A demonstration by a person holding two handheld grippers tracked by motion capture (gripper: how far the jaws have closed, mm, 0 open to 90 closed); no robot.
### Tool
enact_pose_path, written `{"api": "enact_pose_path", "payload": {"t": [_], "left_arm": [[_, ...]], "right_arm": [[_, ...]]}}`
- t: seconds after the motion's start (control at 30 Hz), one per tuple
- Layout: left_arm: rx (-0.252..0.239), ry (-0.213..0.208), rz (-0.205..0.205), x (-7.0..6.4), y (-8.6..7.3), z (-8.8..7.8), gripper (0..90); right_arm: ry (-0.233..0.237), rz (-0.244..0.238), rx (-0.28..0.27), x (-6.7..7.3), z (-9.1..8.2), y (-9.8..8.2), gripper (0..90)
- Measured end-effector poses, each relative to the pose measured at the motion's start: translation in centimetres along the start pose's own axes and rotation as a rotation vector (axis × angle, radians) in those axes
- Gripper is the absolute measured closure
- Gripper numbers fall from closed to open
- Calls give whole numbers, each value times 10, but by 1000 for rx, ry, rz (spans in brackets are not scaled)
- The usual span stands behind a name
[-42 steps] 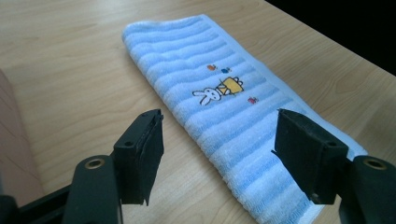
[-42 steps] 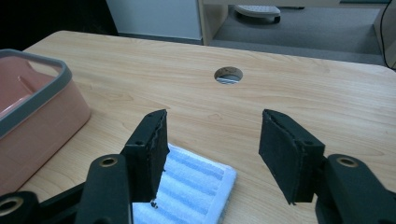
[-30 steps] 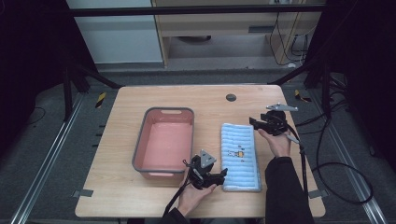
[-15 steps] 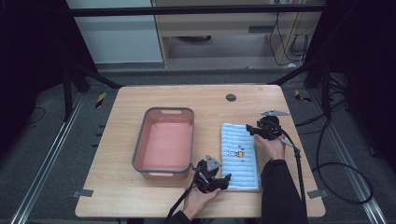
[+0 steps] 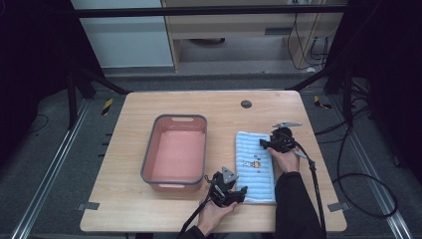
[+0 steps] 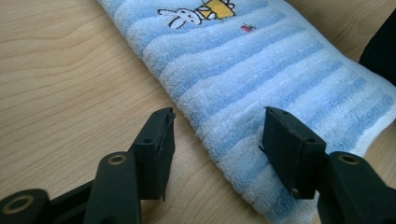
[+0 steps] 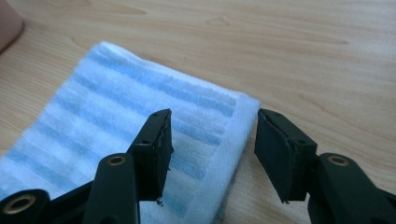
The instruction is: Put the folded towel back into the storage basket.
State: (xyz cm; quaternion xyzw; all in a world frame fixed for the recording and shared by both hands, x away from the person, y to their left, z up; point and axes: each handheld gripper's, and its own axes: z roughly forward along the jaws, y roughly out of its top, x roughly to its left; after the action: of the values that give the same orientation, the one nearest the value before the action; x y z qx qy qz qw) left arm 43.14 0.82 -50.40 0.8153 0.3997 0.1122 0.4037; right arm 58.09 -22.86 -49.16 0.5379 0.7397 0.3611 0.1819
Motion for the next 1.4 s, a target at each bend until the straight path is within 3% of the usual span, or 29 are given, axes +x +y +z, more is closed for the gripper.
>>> {"api": "enact_pose_path", "payload": {"t": [0.23, 0.3, 0.5, 0.63, 0.9, 1.27, 1.4], "left_arm": [[4, 7, 13, -5, 1, 2, 529], [9, 3, 4, -6, 1, 2, 556], [27, -9, -18, -6, 4, 2, 673], [31, -7, -33, -8, 4, 3, 731], [10, -6, -39, -9, 3, 2, 819], [-10, -54, -47, -6, 7, -9, 835], [-32, -65, -42, -5, 11, -20, 837]], "right_arm": [[13, 8, 17, -1, 5, -5, 534], [10, -6, 17, 2, 5, -6, 568], [43, 13, 20, 5, 5, -7, 714], [46, -7, 19, 7, 4, -6, 778], [67, 27, -4, 6, 0, -8, 814], [69, -24, -65, 17, -23, 4, 819], [84, -11, -108, 18, -36, 11, 820]]}}
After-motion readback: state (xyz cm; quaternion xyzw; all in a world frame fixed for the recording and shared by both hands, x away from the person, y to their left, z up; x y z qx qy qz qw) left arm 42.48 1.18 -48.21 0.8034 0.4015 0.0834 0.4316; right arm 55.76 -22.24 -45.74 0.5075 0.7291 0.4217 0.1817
